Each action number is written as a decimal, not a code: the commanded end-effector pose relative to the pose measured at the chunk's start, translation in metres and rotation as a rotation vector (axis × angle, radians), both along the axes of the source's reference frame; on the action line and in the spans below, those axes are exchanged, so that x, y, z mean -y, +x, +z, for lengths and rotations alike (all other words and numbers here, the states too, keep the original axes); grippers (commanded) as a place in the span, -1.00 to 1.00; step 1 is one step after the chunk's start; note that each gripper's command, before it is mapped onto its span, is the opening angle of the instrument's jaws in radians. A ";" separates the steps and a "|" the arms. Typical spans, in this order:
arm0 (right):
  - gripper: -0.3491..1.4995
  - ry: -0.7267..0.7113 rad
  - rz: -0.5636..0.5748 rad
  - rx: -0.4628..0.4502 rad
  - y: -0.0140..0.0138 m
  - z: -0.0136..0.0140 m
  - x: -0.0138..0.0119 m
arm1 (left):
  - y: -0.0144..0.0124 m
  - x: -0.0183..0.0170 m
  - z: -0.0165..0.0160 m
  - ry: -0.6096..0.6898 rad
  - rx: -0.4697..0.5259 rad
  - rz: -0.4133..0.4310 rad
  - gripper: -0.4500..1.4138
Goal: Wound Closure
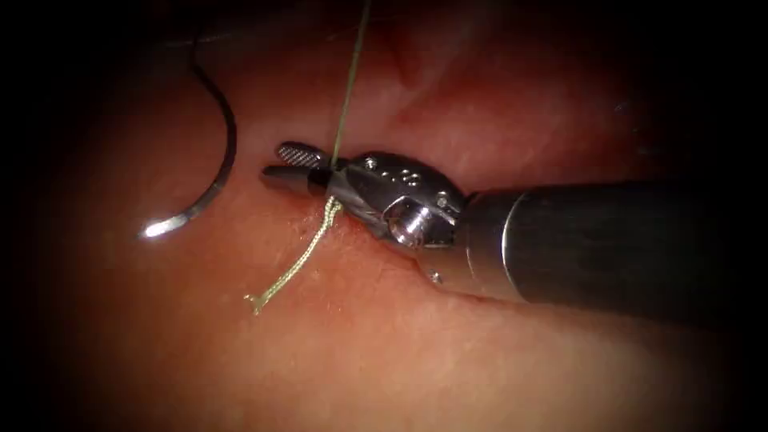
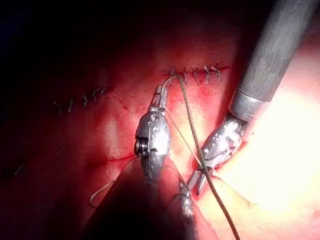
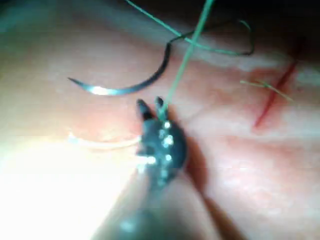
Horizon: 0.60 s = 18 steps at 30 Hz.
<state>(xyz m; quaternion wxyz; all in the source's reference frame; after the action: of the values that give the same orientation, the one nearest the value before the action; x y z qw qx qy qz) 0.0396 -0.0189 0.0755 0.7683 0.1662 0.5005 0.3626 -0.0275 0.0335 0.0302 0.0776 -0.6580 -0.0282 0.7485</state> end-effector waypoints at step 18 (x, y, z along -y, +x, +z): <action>0.98 -0.062 0.055 -0.031 0.0006 -0.0013 -0.0023 | 0.0006 -0.0011 0.0000 -0.002 0.015 0.014 -1.00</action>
<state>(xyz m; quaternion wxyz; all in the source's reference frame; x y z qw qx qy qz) 0.0392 -0.0167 0.0735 0.7559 0.1333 0.5264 0.3656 -0.0262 0.0342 0.0297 0.0737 -0.6625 -0.0341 0.7446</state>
